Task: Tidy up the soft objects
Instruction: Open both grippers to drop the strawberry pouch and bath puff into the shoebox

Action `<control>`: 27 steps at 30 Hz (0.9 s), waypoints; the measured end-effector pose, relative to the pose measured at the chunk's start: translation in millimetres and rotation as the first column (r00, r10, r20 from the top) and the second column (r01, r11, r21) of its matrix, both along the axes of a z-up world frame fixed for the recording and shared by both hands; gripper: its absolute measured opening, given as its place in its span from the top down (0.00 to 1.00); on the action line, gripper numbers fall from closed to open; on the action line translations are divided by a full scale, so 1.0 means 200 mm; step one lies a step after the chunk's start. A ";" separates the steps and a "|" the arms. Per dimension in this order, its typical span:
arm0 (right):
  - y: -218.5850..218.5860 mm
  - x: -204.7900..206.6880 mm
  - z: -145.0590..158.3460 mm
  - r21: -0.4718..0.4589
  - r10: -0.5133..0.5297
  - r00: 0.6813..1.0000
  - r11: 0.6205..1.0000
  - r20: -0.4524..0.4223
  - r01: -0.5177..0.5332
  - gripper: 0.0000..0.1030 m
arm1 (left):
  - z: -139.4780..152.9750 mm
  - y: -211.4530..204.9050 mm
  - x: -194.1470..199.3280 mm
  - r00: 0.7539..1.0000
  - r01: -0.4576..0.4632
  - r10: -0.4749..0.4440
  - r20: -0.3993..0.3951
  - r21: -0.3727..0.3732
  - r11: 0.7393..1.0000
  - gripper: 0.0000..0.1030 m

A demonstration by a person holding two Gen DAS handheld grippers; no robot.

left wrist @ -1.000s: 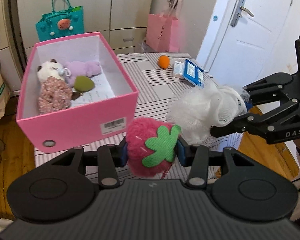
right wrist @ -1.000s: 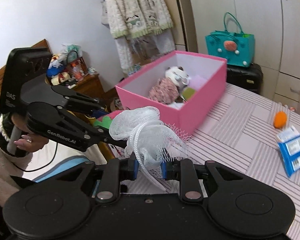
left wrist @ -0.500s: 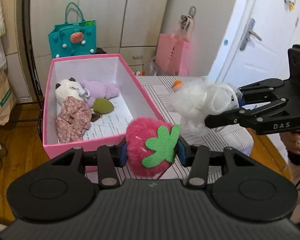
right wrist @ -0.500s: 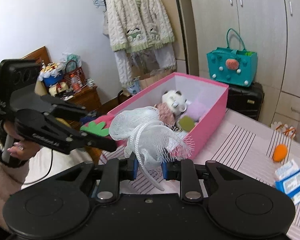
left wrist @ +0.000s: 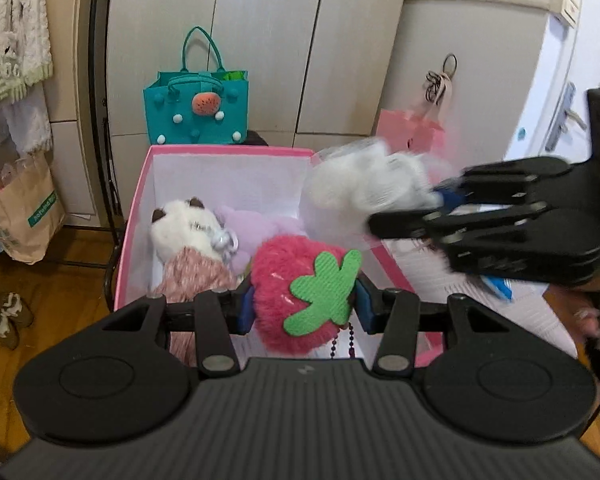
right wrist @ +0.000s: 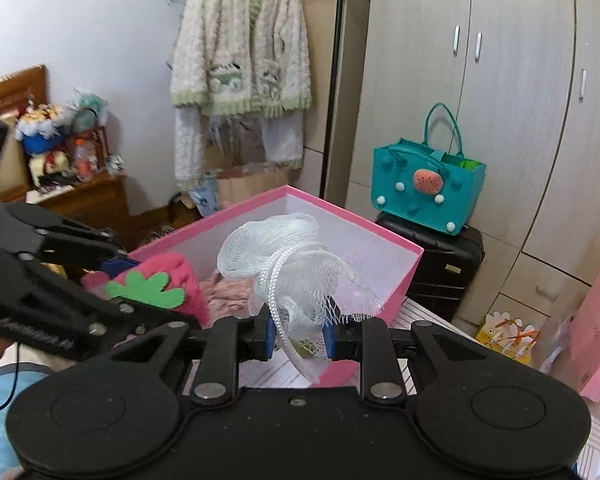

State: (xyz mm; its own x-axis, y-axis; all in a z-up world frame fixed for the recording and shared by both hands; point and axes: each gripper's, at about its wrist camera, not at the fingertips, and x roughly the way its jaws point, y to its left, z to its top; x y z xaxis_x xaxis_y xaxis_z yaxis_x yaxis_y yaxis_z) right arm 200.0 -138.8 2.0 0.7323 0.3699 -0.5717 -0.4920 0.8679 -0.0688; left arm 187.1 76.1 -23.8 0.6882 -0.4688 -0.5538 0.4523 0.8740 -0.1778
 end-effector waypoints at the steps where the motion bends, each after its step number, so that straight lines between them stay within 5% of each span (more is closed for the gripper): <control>1: 0.01 0.05 -0.01 0.000 -0.005 1.000 1.000 -0.011 0.005 0.73 | -0.01 0.00 0.02 1.000 -0.005 0.005 0.006 -0.002 1.000 0.55; 8: 0.05 0.28 -0.12 0.042 -0.017 0.993 0.999 -0.118 0.022 0.71 | -0.10 -0.04 0.20 0.997 -0.057 0.057 -0.046 -0.001 0.998 0.54; 14: 0.11 0.33 -0.17 -0.060 -0.077 0.987 0.996 -0.140 0.069 0.68 | -0.15 -0.09 0.28 0.986 -0.061 0.060 -0.154 -0.002 0.998 0.52; 18: 0.08 0.32 -0.12 0.005 -0.092 0.989 0.996 -0.114 0.093 0.44 | -0.13 -0.09 0.25 0.988 -0.087 0.085 -0.127 -0.014 0.996 0.42; 27: -0.05 0.09 -0.04 0.133 -0.084 0.993 0.987 -0.078 0.094 0.43 | -0.08 -0.03 0.10 0.994 -0.092 0.091 -0.060 -0.021 0.996 0.37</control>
State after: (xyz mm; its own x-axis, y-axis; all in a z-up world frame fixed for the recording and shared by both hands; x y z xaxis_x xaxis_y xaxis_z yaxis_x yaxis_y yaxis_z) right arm 217.6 -149.3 -5.7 0.7247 0.3833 -0.5726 -0.4119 0.9072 0.0860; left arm 207.6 70.5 -39.4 0.6954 -0.4184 -0.5843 0.3585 0.9066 -0.2225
